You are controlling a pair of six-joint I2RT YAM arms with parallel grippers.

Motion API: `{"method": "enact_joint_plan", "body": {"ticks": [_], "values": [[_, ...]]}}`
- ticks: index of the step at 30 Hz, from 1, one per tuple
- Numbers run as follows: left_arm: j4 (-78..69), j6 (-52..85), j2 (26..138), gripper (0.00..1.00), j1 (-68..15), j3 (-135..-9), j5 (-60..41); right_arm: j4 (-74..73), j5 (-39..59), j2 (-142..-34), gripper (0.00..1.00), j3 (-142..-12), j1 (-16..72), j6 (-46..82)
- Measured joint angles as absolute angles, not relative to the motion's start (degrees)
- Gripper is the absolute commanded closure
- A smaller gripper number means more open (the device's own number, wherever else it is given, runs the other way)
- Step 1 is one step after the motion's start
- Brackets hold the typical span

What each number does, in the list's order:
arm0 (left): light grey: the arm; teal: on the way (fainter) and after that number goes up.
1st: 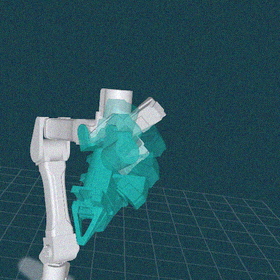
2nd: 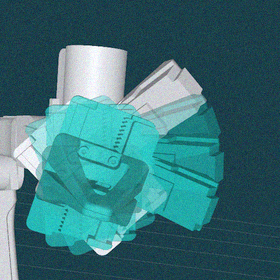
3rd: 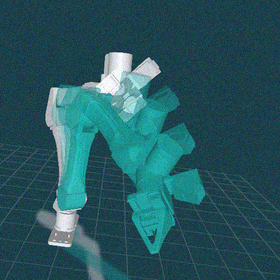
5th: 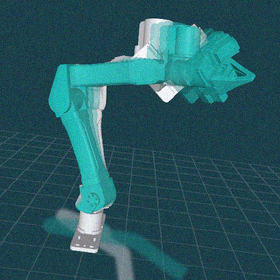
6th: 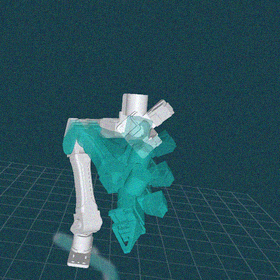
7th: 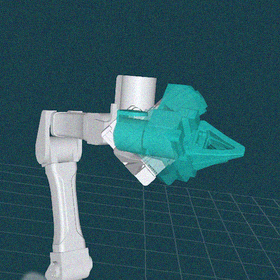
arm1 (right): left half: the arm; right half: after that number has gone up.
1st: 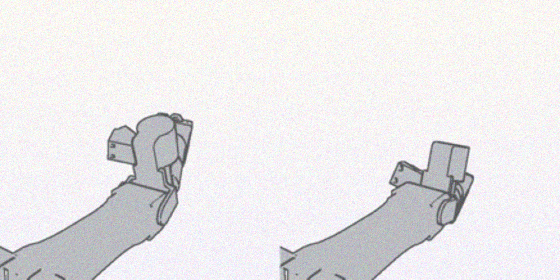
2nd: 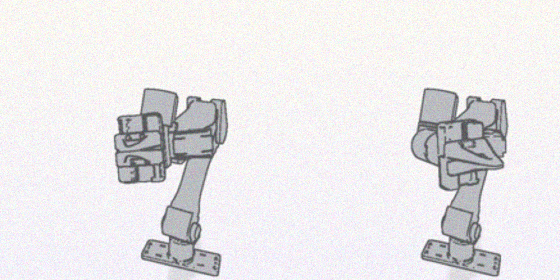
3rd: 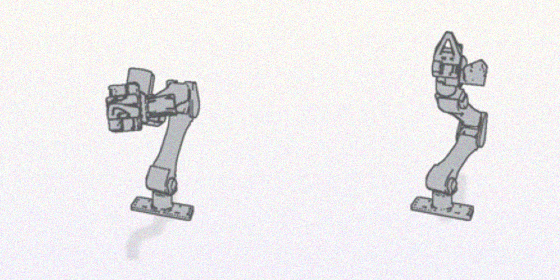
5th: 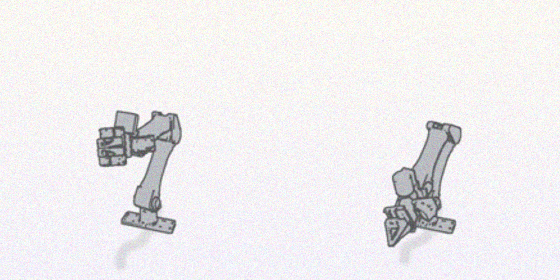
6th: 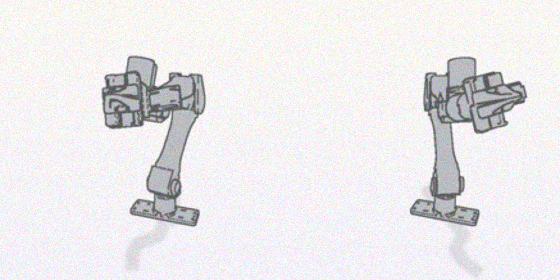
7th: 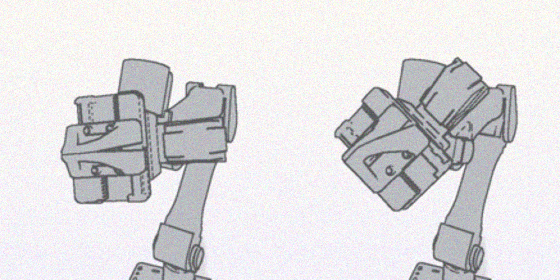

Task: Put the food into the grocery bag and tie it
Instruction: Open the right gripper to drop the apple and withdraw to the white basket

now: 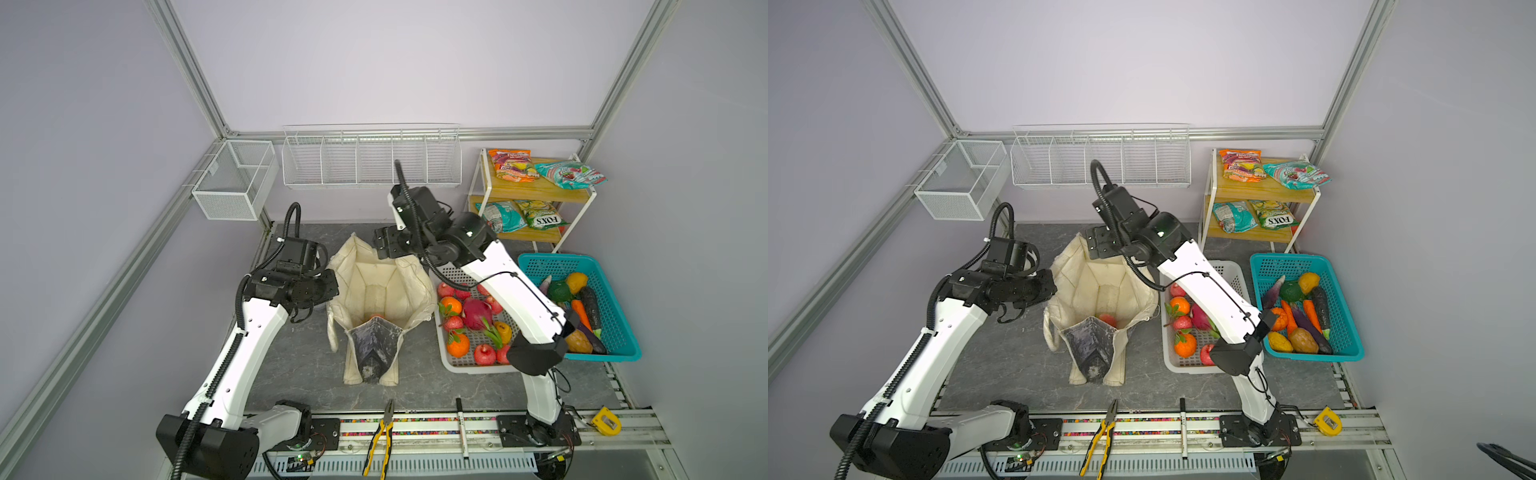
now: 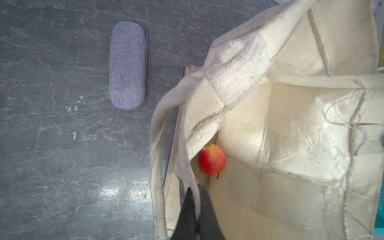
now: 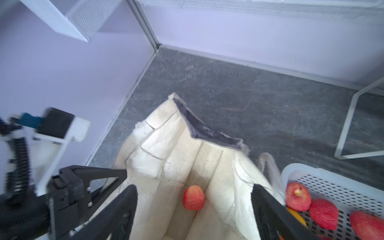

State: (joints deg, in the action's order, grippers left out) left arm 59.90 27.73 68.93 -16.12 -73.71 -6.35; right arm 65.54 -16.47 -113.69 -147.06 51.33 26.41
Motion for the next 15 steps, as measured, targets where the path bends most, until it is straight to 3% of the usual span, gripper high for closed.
{"method": "enact_joint_plan", "body": {"ticks": [6,12,15], "values": [[60.1,27.7,69.2,1.0,-16.1,-74.0,-6.3,65.3,-20.2,-98.5,0.12,-136.0,44.1,32.2],[60.1,27.7,69.3,1.0,-16.1,-74.5,-6.5,63.0,-17.5,-81.1,0.12,-105.3,30.1,48.7],[60.1,27.7,69.3,1.0,-16.1,-74.5,-6.5,62.1,-13.9,-77.4,0.12,-92.8,26.9,56.4]]}}
